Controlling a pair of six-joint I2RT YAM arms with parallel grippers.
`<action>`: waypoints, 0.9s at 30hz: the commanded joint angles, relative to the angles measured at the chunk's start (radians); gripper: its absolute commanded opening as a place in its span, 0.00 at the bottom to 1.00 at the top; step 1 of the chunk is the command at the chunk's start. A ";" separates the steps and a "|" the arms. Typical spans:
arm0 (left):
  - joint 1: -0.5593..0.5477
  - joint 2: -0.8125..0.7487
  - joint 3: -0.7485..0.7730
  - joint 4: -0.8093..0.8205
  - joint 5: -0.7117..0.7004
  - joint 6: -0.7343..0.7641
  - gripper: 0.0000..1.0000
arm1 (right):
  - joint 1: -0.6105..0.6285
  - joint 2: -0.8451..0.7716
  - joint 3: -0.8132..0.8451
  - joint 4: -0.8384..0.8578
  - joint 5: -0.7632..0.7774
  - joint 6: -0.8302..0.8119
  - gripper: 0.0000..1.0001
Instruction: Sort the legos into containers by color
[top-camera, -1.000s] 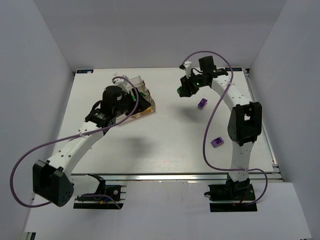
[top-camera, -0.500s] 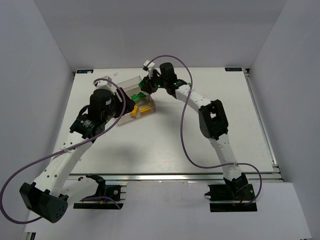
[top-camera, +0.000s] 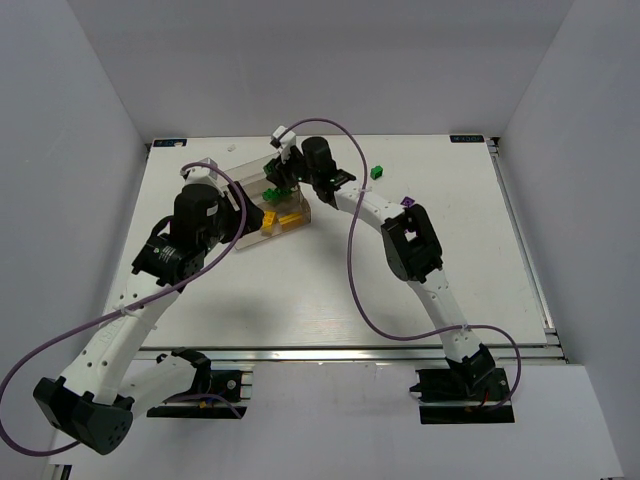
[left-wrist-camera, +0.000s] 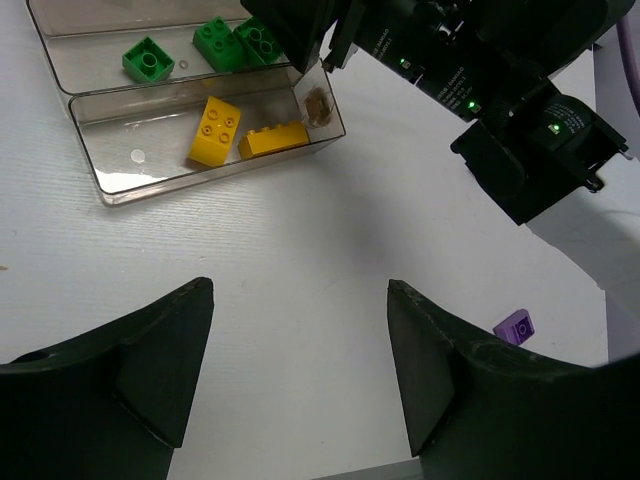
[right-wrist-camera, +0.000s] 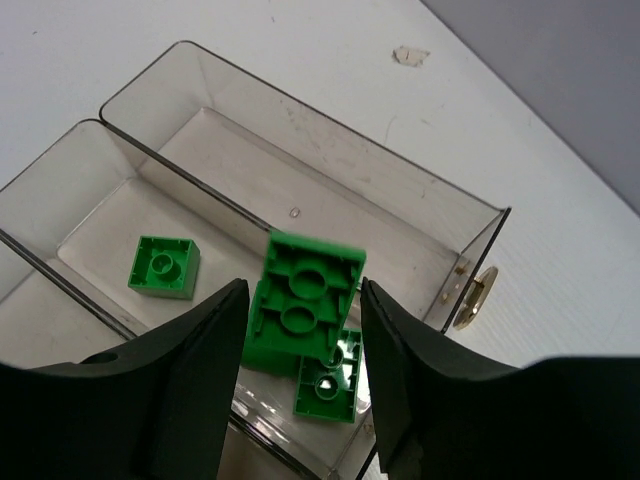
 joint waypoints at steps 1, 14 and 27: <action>0.003 -0.021 0.014 -0.009 -0.010 0.018 0.80 | -0.003 -0.031 -0.021 0.043 0.012 0.012 0.56; 0.003 -0.060 -0.029 0.023 -0.016 0.006 0.80 | -0.061 -0.195 -0.079 -0.014 0.151 0.098 0.30; 0.003 -0.054 -0.084 0.092 0.008 -0.005 0.81 | -0.305 -0.359 -0.368 -0.249 0.151 0.097 0.75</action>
